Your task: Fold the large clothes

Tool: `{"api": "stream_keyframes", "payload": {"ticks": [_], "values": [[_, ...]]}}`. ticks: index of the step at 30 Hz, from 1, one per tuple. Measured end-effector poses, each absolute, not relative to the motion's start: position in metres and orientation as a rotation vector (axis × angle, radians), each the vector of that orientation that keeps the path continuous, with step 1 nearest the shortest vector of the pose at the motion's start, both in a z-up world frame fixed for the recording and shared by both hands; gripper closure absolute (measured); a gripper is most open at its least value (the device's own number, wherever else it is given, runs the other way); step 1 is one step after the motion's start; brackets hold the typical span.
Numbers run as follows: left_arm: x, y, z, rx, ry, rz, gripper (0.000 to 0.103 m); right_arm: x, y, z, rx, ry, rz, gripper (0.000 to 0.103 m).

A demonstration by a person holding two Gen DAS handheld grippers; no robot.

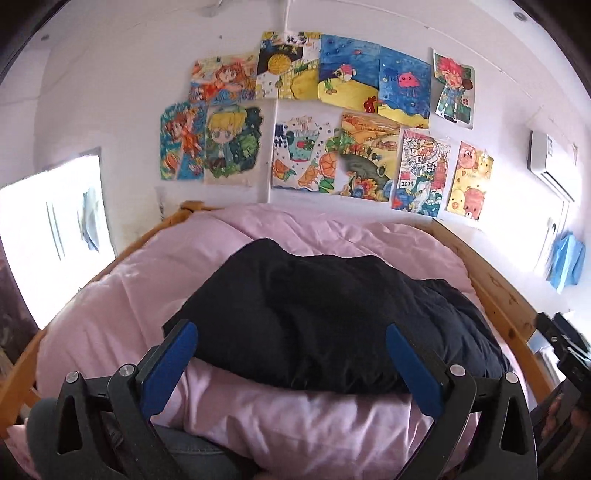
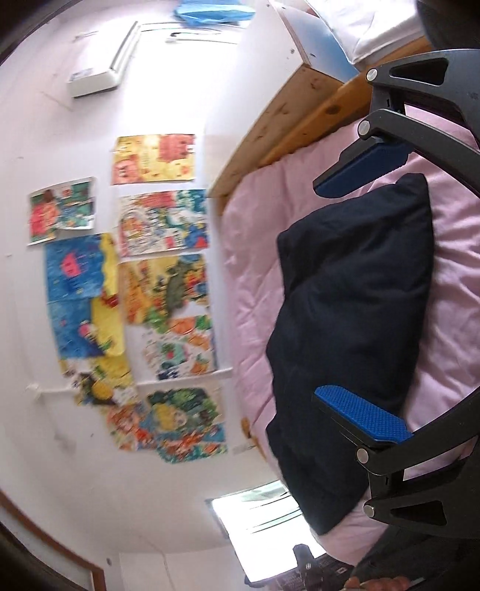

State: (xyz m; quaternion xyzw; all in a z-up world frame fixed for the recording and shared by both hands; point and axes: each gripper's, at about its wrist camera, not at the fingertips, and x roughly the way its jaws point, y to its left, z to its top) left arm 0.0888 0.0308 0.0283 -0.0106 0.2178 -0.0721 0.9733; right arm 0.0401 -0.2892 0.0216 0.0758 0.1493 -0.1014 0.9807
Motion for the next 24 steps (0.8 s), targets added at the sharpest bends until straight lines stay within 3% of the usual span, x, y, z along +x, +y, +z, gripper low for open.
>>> {"api": "stream_keyframes", "payload": {"ticks": [10,24], "values": [[0.036,0.02,0.017,0.112,0.433,-0.114,0.0,-0.022,-0.248,0.037,0.147,0.18,-0.136,0.003],[-0.019,0.026,0.007,0.134,0.364,-0.133,0.0,-0.052,-0.213,0.004,0.141,0.267,-0.088,0.003]]}}
